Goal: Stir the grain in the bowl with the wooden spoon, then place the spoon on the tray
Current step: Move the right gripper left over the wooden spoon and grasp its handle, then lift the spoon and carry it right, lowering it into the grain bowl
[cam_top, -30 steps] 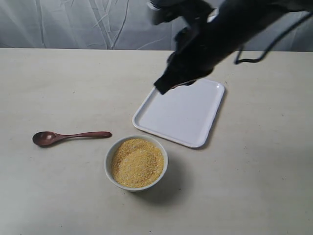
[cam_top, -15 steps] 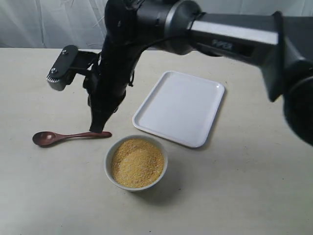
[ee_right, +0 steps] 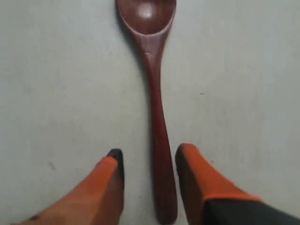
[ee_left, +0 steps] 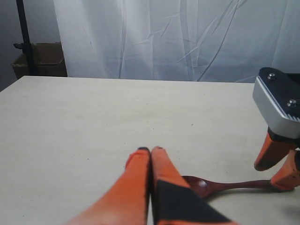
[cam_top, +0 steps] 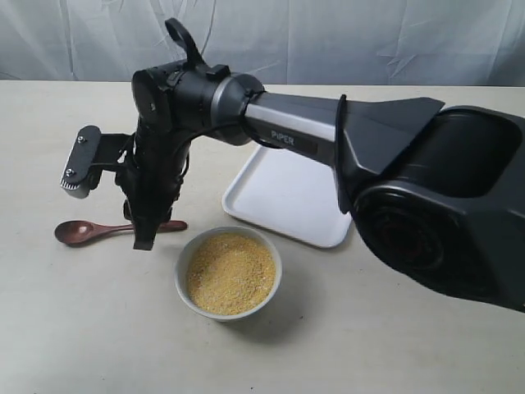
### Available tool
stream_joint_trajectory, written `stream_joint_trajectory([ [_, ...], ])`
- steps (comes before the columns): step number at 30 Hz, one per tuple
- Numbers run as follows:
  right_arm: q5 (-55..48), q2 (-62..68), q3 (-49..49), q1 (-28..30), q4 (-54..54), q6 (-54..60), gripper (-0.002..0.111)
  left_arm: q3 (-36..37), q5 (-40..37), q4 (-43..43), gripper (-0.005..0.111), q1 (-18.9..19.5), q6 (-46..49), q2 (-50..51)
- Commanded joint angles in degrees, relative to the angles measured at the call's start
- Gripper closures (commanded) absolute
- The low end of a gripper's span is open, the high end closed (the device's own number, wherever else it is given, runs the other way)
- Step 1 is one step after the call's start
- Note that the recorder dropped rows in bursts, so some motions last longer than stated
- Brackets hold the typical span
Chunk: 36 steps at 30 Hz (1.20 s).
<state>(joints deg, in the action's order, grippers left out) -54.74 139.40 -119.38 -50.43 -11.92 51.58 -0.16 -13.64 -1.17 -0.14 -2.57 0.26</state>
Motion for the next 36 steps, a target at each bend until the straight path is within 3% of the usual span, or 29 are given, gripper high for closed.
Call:
stream_joint_trajectory([
  [1,3.1,0.7,-0.4,-0.9,0.5,0.9,0.069,0.2,0.7,0.1,0.107,0.1,0.1,-0.3],
  [20,5.6,3.6,-0.4,-0.9,1.7,0.8,0.073,0.2,0.6,0.0,0.107,0.1,0.1,-0.3],
  [24,5.3,3.5,-0.4,-0.9,1.7,-0.7,0.108,0.2,0.7,0.0,0.107,0.1,0.1,-0.3],
  [31,5.5,-1.8,-0.4,-0.9,2.6,-4.6,0.108,0.2,0.7,0.0,0.107,0.1,0.1,-0.3],
  [36,2.7,-7.0,-0.4,0.2,9.3,-13.2,0.108,0.2,0.7,0.0,0.107,0.1,0.1,-0.3],
])
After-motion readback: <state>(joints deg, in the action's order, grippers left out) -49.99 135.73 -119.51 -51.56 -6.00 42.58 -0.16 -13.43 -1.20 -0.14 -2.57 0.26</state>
